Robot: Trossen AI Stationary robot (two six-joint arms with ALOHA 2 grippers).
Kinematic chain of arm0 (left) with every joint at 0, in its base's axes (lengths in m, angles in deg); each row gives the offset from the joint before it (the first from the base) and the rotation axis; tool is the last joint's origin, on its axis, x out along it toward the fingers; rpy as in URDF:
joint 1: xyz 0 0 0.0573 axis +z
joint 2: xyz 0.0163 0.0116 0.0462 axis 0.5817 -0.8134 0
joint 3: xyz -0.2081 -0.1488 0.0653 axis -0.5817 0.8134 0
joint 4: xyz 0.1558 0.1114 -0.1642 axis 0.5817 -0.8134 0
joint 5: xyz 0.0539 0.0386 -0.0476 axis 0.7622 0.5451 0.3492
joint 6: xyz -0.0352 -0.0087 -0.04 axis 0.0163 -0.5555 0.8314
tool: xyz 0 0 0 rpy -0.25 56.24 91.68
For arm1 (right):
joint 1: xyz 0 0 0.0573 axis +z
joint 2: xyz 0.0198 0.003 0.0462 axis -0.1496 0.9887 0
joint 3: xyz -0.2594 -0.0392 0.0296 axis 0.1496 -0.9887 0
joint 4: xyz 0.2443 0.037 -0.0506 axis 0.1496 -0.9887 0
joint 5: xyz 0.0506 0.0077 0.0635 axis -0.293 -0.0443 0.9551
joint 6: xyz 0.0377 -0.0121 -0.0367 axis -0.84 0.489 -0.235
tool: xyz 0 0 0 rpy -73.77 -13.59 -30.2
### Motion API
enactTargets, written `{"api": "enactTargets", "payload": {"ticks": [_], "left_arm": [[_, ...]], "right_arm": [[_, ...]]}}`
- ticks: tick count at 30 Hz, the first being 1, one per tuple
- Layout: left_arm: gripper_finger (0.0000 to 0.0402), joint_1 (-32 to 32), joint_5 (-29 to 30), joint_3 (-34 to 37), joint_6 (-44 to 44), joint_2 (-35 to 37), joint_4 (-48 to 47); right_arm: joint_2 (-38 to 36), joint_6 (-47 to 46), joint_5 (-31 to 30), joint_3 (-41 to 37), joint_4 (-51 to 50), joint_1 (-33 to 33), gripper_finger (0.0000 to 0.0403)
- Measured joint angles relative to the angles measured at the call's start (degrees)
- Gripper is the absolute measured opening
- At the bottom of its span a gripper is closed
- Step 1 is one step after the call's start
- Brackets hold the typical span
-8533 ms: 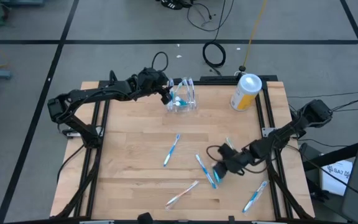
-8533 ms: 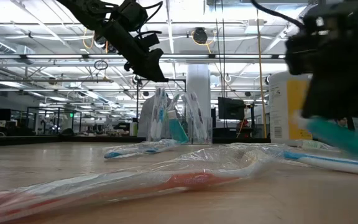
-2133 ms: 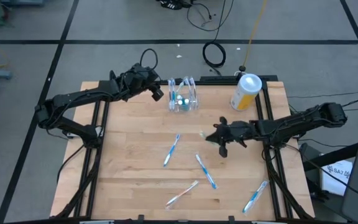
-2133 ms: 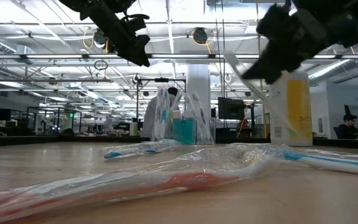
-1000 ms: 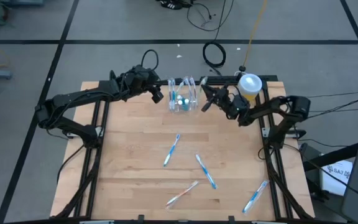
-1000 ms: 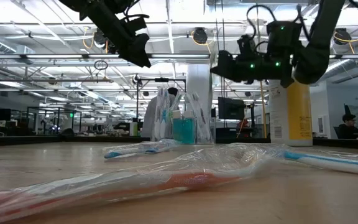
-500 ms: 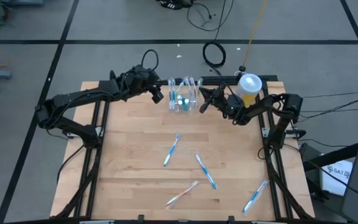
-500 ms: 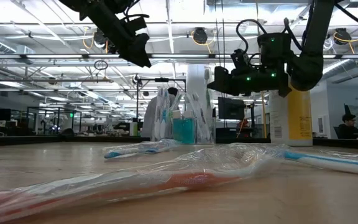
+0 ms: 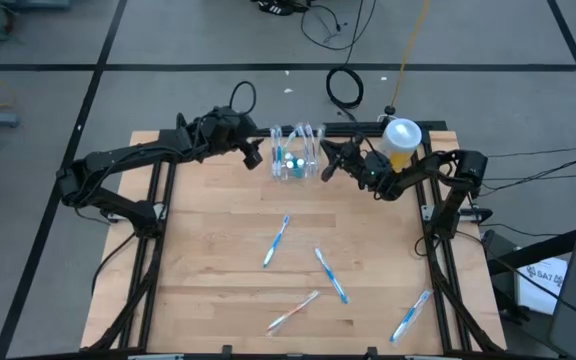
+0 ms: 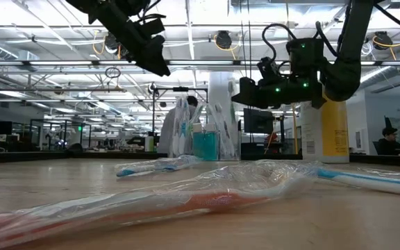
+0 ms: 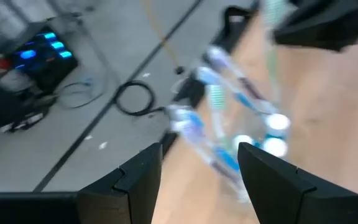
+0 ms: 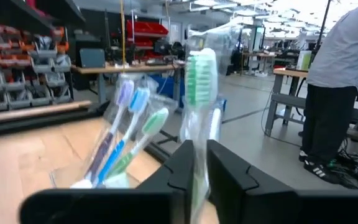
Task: Pick & Place toothbrushing station
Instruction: Put the green toothbrush into the transparent organizer, then adjust the mouthwash in the transparent organizer
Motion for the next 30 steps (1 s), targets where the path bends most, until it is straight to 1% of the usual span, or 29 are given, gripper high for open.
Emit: {"api": "enactTargets", "payload": {"ticks": [5,7,11,15,16,18,20,26,28,30], "left_arm": [[0.0218,-0.1,-8.9,0.0,-1.5,0.0,0.0],[0.0218,-0.4,-11.2,0.0,-1.7,0.0,0.0],[0.0218,-1.4,-12.5,0.0,-3.3,-0.2,0.2],[0.0218,-3.4,-12.6,0.1,-4.3,-3.2,2.2],[0.0218,-4.1,-12.6,0.1,-5.0,-4.4,3.9],[0.0218,-5.1,-12.0,0.0,-6.3,-6.9,7.0],[0.0218,-6.2,-9.9,0.0,-7.0,-9.7,10.1],[0.0215,-8.3,-0.7,0.0,-10.5,-15.7,12.9],[0.0201,-8.8,2.1,0.0,-11.5,-17.4,13.6],[0.0175,-9.0,3.2,0.0,-12.8,-18.8,13.6]], "right_arm": [[0.0,0.1,0.0,0.0,-1.4,0.0,0.0087],[0.0,0.2,0.0,0.0,-1.4,0.0,0.0108],[0.0,0.9,0.0,0.0,-1.5,0.0,0.0142],[0.0,1.4,0.0,0.0,-1.7,0.0,0.0162],[0.0,1.4,0.0,0.0,-1.8,0.0,0.0165],[0.0,1.4,0.0,0.0,-1.8,0.0,0.0169],[0.0,1.4,0.0,0.0,-1.8,0.0,0.0169],[0.0,2.2,0.0,0.0,-2.1,0.0,0.0168],[0.0,2.9,0.0,0.0,-2.1,0.0,0.0169],[0.0,2.9,0.0,0.0,-2.1,0.0,0.0169]]}}
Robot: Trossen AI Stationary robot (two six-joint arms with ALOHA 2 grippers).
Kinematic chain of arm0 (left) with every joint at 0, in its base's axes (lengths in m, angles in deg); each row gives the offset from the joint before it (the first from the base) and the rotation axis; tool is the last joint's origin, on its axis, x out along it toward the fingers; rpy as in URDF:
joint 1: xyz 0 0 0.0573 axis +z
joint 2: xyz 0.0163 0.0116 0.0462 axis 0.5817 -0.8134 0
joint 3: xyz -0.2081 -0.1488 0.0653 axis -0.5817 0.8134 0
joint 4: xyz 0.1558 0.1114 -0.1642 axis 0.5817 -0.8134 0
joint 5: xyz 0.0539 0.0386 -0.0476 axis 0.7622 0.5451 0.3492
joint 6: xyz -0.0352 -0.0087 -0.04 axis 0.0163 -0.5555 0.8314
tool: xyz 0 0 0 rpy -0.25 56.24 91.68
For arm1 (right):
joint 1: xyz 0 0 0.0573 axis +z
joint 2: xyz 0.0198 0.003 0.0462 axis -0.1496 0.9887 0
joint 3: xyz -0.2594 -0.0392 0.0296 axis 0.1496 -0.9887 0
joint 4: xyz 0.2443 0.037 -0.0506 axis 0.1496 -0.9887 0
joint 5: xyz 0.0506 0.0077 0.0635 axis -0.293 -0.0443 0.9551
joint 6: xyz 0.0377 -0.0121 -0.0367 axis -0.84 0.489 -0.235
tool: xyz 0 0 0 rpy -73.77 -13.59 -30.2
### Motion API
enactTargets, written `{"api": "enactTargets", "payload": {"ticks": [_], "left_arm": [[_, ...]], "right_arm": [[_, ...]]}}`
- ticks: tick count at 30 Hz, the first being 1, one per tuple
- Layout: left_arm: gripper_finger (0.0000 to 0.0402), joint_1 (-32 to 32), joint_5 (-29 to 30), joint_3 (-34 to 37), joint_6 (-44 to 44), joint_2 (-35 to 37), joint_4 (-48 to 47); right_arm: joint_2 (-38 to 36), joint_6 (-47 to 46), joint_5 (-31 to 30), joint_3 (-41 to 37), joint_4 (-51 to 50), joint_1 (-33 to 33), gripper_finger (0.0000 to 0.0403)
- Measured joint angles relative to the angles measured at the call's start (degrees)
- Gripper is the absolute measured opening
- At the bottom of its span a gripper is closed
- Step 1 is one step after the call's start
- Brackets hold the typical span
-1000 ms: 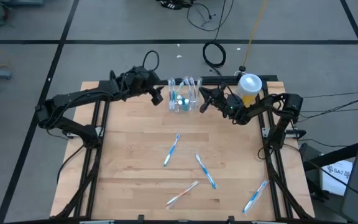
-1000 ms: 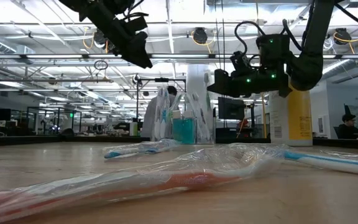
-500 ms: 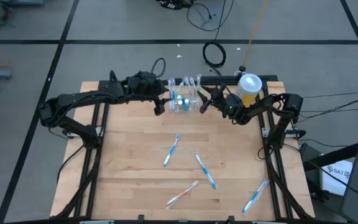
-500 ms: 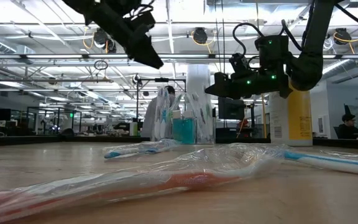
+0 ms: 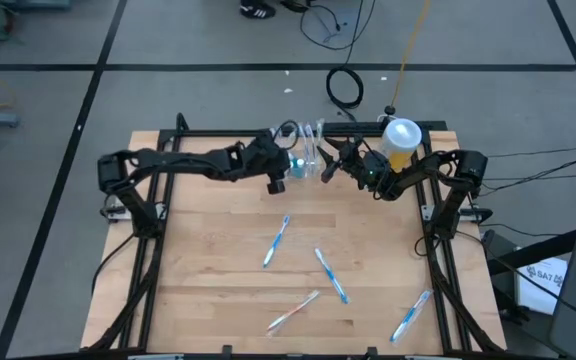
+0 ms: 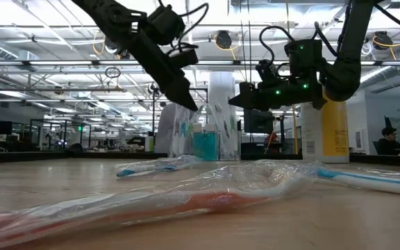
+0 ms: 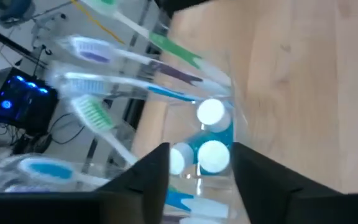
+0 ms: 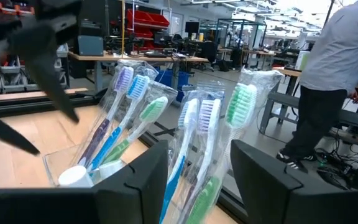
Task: Pick & Place toothbrushing station
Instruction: Adjust the mouthwash in the transparent organizer
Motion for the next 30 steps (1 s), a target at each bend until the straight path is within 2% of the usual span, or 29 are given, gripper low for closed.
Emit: {"api": "enactTargets", "payload": {"ticks": [10,14,16,25,30], "left_arm": [[0.0011,0.0,-2.7,0.0,-2.3,-1.3,-0.2],[0.0013,0.4,-10.6,0.0,-3.2,-1.4,-2.8],[0.0015,0.3,-12.6,0.0,-3.6,-1.6,-2.1],[0.0008,0.6,-12.4,0.0,-3.2,-1.6,-2.0],[0.0005,0.9,-12.2,-0.1,-4.1,-4.6,-0.9]], "right_arm": [[0.0,0.0,0.0,0.0,0.2,0.0,0.0167],[0.0,0.0,0.0,0.0,0.4,0.0,0.0167],[0.0,0.0,0.0,0.0,0.4,0.0,0.0167],[0.0,-0.4,0.0,0.0,0.4,0.0,0.0167],[0.0,-0.4,0.0,0.0,0.4,0.0,0.0167]]}}
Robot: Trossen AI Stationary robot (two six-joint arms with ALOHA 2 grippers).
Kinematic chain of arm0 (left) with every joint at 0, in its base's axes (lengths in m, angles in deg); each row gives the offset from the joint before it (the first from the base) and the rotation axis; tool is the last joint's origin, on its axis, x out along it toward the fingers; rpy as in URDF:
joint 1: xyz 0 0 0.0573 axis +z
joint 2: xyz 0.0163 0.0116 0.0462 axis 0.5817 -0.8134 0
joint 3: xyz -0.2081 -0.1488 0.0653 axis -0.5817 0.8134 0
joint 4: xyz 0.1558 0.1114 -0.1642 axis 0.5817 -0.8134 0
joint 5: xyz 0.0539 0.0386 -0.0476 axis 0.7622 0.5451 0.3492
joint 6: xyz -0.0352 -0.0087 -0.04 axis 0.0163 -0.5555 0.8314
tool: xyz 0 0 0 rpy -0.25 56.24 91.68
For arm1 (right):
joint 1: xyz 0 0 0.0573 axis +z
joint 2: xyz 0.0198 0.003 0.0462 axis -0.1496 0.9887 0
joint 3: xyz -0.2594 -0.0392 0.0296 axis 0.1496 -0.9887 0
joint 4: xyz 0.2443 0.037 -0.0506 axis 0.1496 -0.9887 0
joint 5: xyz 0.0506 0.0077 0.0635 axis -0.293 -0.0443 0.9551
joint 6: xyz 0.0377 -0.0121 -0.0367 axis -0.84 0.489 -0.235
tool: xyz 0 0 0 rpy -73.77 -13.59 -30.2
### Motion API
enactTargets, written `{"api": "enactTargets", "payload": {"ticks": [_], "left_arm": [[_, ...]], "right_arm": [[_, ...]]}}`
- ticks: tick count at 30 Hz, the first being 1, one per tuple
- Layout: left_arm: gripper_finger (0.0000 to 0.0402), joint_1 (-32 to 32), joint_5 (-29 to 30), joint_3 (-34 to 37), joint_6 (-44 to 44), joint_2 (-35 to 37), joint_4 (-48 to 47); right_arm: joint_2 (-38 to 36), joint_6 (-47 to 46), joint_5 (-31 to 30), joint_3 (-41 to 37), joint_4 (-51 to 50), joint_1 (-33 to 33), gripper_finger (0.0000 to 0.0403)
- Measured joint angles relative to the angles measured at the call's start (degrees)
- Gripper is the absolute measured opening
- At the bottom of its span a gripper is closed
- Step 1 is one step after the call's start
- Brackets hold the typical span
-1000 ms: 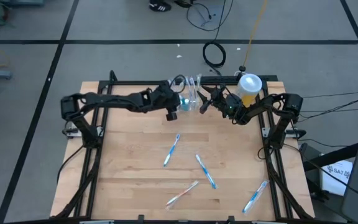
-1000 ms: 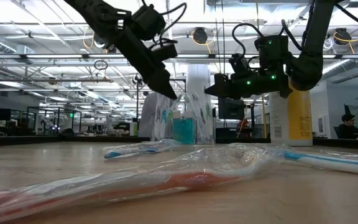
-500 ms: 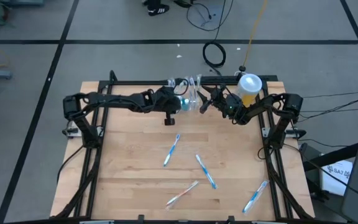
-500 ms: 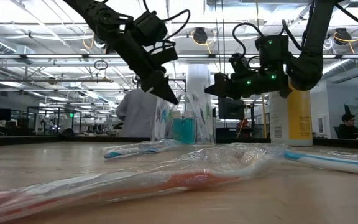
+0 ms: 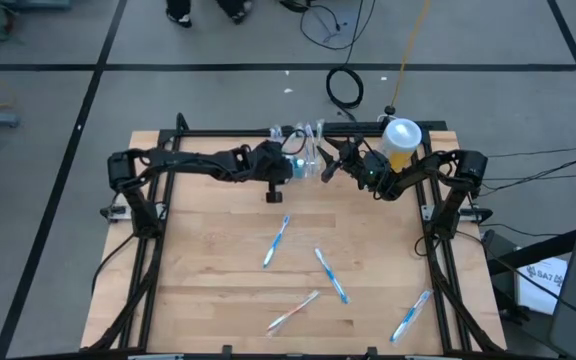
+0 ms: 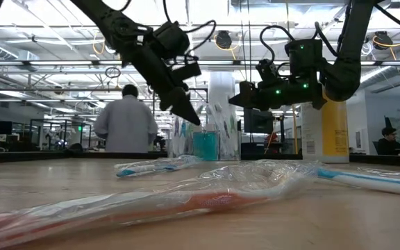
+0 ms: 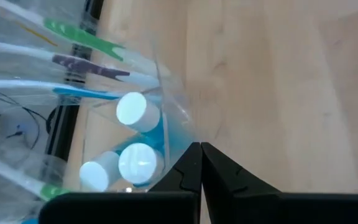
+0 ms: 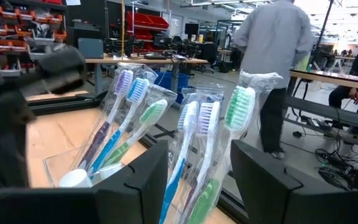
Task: Pick & Place toothbrushing station
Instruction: Adjust the mouthwash in the transparent organizer
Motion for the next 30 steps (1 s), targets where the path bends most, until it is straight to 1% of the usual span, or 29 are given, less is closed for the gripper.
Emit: {"api": "enactTargets", "payload": {"ticks": [5,7,17,20,22,30], "left_arm": [[0.0003,0.1,4.8,-0.2,-0.8,-1.6,1.4],[0.0004,0.3,5.7,-0.3,-0.7,-1.5,1.6],[0.0005,3.1,5.9,-0.3,3.4,-1.3,2.9],[0.0002,3.8,3.8,-0.3,3.7,-1.3,2.9],[0.0005,3.9,3.0,-0.3,3.8,-1.3,2.8],[0.0005,3.6,3.0,-0.3,4.2,-1.3,3.9]], "right_arm": [[0.0,0.0,0.0,0.0,0.0,0.0,0.0167],[0.0,0.1,0.0,0.0,0.0,0.0,0.0167],[0.0,0.4,0.0,0.0,0.0,0.0,0.0167],[0.0,0.4,0.0,0.0,0.0,0.0,0.0167],[0.0,0.4,0.0,0.0,0.0,0.0,0.0167],[0.0,0.4,0.0,0.0,0.0,0.0,0.0167]]}}
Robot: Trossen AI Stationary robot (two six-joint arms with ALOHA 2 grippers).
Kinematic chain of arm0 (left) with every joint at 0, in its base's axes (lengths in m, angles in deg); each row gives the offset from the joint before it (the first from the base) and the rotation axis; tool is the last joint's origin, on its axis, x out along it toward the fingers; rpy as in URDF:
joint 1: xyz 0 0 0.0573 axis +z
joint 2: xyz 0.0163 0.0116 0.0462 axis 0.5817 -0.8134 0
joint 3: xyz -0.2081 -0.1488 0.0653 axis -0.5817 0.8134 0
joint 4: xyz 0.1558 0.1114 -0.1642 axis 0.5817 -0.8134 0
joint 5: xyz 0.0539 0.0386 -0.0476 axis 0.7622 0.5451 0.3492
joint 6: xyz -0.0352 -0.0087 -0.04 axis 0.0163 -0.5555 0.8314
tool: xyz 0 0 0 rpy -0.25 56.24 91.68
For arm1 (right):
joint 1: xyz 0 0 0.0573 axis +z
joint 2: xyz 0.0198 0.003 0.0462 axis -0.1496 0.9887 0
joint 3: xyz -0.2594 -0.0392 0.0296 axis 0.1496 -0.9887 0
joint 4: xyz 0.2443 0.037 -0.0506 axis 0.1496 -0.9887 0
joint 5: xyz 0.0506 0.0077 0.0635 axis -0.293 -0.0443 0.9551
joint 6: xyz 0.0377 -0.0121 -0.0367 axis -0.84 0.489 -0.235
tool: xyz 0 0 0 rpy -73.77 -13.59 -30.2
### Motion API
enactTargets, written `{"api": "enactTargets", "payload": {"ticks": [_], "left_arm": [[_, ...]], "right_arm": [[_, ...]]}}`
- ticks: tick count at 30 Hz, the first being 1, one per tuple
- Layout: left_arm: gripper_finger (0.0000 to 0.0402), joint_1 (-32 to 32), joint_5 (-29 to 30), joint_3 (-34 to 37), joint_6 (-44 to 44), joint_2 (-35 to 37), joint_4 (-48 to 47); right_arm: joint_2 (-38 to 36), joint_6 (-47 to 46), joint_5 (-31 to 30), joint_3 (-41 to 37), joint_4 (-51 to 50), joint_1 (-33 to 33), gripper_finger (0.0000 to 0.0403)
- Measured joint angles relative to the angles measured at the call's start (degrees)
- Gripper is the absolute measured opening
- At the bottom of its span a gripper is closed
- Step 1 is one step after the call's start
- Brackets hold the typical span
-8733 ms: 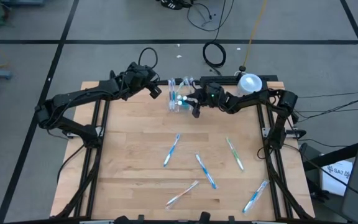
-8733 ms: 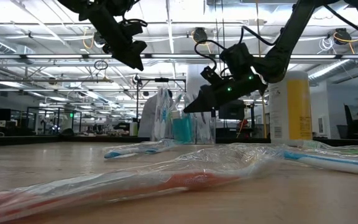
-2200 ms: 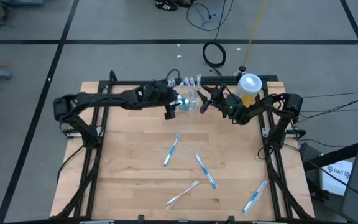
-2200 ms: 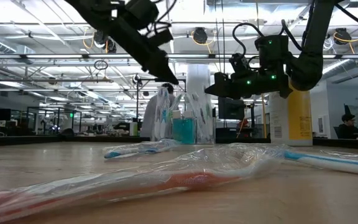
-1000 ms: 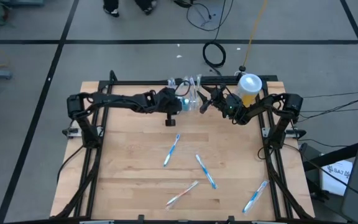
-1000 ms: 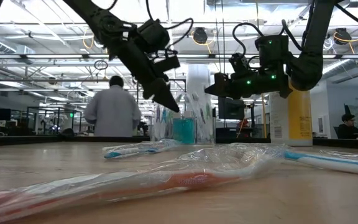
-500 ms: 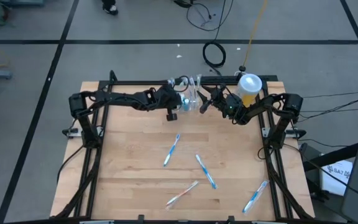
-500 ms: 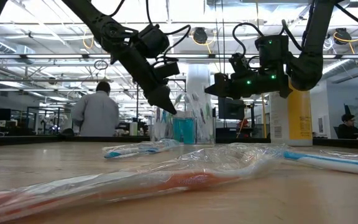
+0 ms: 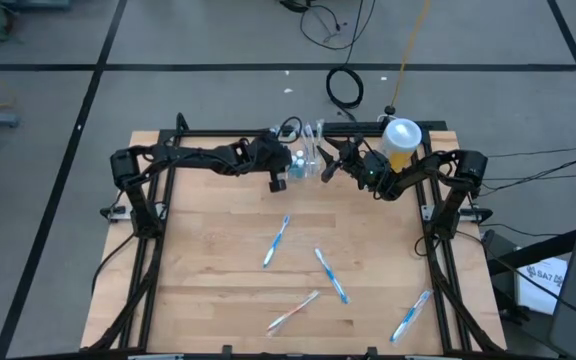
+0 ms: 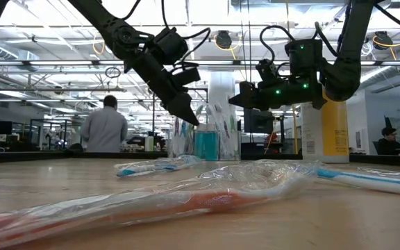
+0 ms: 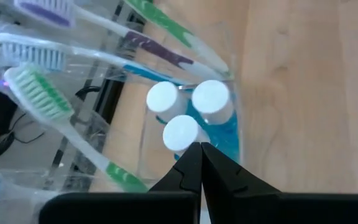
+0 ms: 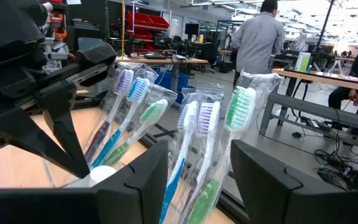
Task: Pick & Place toothbrushing station
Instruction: Adjust the mouthwash in the transparent organizer, then put the blue toothbrush into the transparent organizer
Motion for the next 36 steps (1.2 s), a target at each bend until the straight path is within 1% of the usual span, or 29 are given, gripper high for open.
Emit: {"api": "enactTargets", "payload": {"ticks": [2,6,11,15,18,19,21,24,27,29,33,36], "left_arm": [[0.0005,0.0,1.3,0.0,0.2,0.0,0.0],[0.0004,0.0,5.9,0.0,-0.4,0.0,0.0],[0.0009,-0.3,6.0,0.0,-0.4,1.0,0.0],[0.0003,-0.3,5.9,0.0,-0.2,3.9,-1.2],[0.0011,-0.2,6.0,0.0,1.1,6.1,-2.0],[0.0012,-0.3,6.0,0.0,1.6,6.7,-2.4],[0.0012,-0.3,5.9,0.0,3.0,8.1,-3.7],[0.0006,-0.7,5.0,0.0,6.1,10.4,-6.0],[0.0003,-1.3,2.7,0.0,9.6,12.8,-8.5],[0.0008,-1.9,1.7,0.0,13.4,14.1,-10.0],[0.0024,-3.1,0.4,0.0,22.7,14.8,-14.8],[0.0027,-4.3,-0.1,0.0,27.9,14.3,-19.5]], "right_arm": [[0.0,0.0,0.0,0.0,0.0,0.0,0.0167],[0.0,0.0,0.0,0.0,0.0,0.0,0.0167],[0.0,1.2,0.0,0.0,0.0,0.0,0.0167],[0.0,1.3,0.0,0.0,-0.2,0.0,0.0167],[0.0,1.1,0.1,0.0,-0.7,0.0,0.0167],[0.0,1.1,0.3,0.0,-1.0,0.0,0.0167],[0.0,1.1,2.7,0.0,-1.6,0.0,0.0167],[0.0,0.9,8.8,0.0,-1.8,0.1,0.0167],[-0.8,0.4,9.0,0.0,-2.8,0.6,0.0167],[-2.1,0.4,9.0,0.0,-4.4,0.6,0.0167],[-6.4,0.5,9.0,0.0,-9.9,1.4,0.0167],[-10.7,1.5,8.9,0.1,-14.7,2.7,0.0167]]}}
